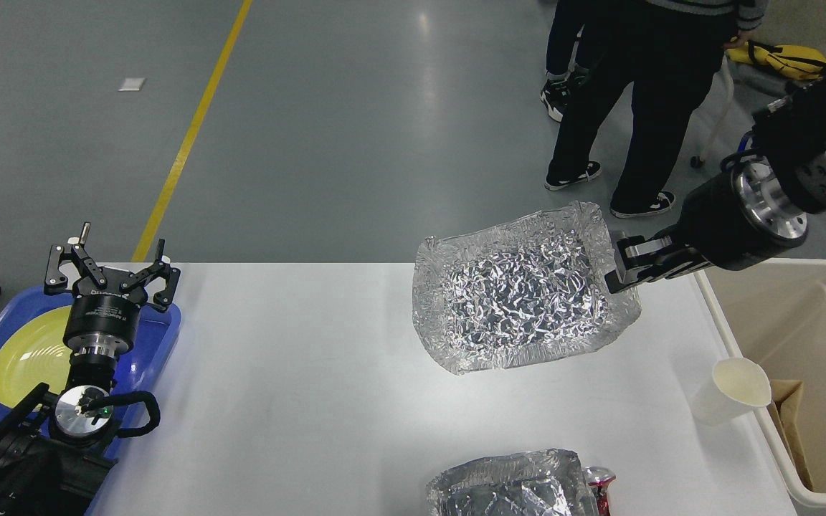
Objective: Tidy desktop
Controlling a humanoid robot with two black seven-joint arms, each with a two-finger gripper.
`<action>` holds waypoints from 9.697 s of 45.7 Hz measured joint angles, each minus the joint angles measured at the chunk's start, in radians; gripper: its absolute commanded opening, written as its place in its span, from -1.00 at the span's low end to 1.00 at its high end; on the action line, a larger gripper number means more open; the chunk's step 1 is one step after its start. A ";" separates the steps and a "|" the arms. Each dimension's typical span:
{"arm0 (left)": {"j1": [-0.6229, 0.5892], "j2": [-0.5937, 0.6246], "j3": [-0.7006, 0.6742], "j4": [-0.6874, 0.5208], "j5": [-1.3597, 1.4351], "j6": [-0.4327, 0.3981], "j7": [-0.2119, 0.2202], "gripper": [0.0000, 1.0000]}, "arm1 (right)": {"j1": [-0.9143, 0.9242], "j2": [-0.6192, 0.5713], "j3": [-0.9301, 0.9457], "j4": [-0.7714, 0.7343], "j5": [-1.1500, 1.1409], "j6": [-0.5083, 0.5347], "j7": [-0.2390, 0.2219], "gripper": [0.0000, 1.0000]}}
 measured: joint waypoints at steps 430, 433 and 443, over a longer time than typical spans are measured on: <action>0.000 0.000 0.000 0.000 0.000 0.000 0.002 0.94 | -0.966 0.463 -0.505 -0.601 0.024 -0.855 0.558 -1.00; 0.000 0.000 0.000 0.000 0.000 0.000 0.002 0.94 | -0.965 0.463 -0.505 -0.591 0.025 -0.862 0.558 -1.00; 0.000 0.000 0.000 0.000 0.000 0.000 0.001 0.94 | -0.909 0.424 -0.506 -0.553 0.026 -0.871 0.561 -1.00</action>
